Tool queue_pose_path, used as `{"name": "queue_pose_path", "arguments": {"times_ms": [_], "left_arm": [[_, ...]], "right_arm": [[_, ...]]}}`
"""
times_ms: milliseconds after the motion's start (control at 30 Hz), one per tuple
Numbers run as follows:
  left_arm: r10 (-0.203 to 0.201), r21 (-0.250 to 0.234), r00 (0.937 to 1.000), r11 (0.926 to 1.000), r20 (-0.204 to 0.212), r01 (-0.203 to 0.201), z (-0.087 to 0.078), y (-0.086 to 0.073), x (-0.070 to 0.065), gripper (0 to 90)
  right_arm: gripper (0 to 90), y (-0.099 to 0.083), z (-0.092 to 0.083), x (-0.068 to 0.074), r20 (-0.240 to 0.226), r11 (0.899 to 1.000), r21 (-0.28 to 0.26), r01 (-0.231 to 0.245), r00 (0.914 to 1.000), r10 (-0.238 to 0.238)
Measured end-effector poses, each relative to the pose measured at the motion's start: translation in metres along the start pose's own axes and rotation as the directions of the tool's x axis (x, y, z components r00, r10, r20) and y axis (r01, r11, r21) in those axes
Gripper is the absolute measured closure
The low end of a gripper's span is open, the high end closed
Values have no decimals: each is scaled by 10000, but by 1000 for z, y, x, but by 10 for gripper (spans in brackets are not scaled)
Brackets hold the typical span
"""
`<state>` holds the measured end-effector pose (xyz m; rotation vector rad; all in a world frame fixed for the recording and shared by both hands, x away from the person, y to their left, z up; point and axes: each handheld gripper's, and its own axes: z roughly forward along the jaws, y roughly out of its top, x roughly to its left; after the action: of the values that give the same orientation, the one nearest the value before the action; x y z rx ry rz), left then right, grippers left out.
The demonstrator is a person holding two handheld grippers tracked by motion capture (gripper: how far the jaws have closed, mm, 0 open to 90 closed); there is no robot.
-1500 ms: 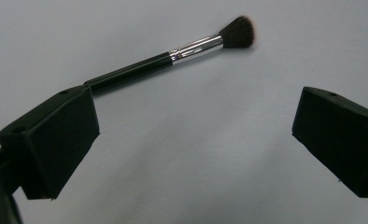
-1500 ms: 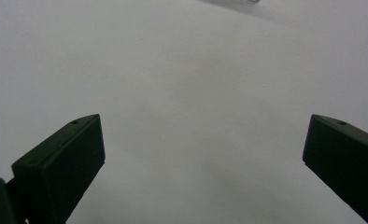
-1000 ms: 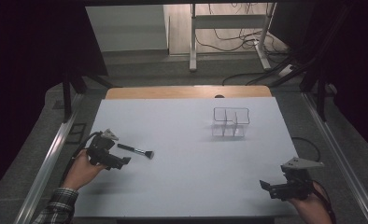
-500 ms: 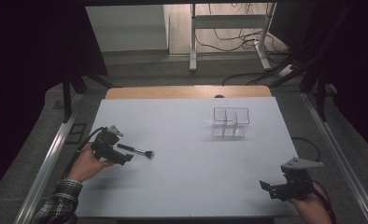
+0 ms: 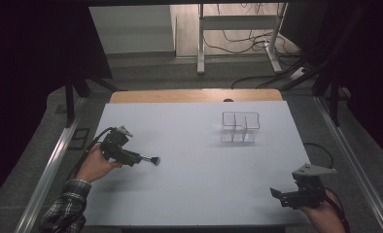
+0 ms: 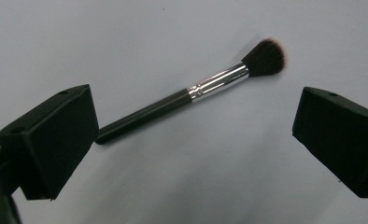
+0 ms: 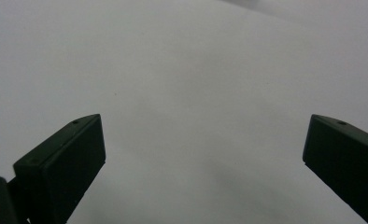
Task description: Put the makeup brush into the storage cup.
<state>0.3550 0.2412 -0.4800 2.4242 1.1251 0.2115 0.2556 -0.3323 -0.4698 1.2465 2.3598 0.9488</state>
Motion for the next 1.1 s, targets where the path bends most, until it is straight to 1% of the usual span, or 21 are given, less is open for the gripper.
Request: {"name": "queue_pose_path", "arguments": {"times_ms": [200, 300, 600, 667, 867, 1000, 1100], "left_arm": [[35, 14, 9999, 10000, 149, -35, 1, 8, 3, 11], [28, 24, 9999, 10000, 153, -29, 2, 11, 4, 14], [146, 269, 9997, 9995, 214, -152, 9, 21, 7, 12], [161, 334, 9997, 9993, 166, -166, 11, 22, 8, 12], [203, 461, 9994, 9987, 273, -216, 18, 21, 11, 20], [154, 490, 9992, 9987, 366, -172, 25, 19, 13, 27], [203, 596, 9990, 9980, 387, -226, 29, 18, 13, 33]], "right_arm": [[0, 0, 0, 0, 13, 10000, 22, 17, 10000, -17], [0, 0, 1, 0, 22, 10000, 51, 38, 10000, -38], [0, -1, 1, 0, 5, 10000, 92, 29, 10000, -29], [0, -1, 1, 0, -3, 9999, 105, 32, 10000, -32], [0, -1, 1, 0, -9, 9999, 136, 55, 10000, -55], [0, -1, 1, 0, -2, 9998, 181, 63, 10000, -62], [0, -1, 2, 0, -4, 9998, 178, 56, 10000, -56]]}}
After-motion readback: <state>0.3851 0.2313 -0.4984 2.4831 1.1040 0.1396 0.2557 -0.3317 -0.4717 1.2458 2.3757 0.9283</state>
